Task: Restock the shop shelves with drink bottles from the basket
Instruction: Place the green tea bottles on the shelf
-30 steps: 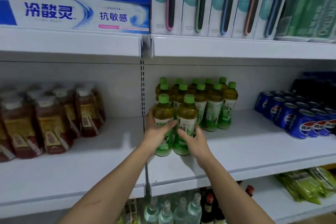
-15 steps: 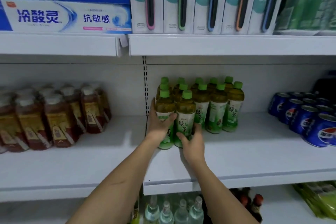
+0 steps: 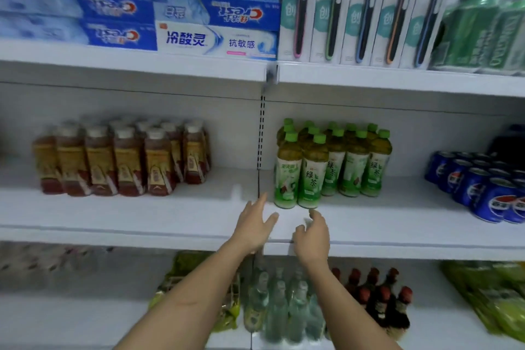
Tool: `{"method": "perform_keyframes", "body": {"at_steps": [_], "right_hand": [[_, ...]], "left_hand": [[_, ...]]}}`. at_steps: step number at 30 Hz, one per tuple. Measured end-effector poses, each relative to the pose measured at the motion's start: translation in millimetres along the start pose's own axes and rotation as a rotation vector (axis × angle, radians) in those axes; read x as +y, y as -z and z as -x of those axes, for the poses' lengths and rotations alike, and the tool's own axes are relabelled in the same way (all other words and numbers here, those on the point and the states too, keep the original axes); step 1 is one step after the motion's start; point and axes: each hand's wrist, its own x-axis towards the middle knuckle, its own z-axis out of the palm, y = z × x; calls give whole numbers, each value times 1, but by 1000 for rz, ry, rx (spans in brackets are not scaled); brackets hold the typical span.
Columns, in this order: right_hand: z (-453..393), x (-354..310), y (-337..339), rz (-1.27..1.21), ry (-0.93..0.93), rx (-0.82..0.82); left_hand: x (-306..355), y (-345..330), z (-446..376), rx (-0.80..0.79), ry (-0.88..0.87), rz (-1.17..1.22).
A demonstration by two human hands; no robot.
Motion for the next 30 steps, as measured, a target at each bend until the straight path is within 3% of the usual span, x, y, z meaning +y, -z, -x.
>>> {"method": "perform_keyframes", "body": {"at_steps": [3, 6, 12, 20, 30], "right_hand": [[56, -17, -25, -13, 96, -12], [129, -29, -63, 20, 190, -133], [252, -43, -132, 289, 320, -487], [354, -26, -198, 449, 301, -819], [394, 36, -281, 487, 122, -1056]], "left_hand": [[-29, 35, 49, 11, -58, -184], [-78, 75, 114, 34, -47, -310], [-188, 137, 243, -43, 195, -430], [-283, 166, 365, -126, 502, -378], [-375, 140, 398, -242, 655, -371]]}}
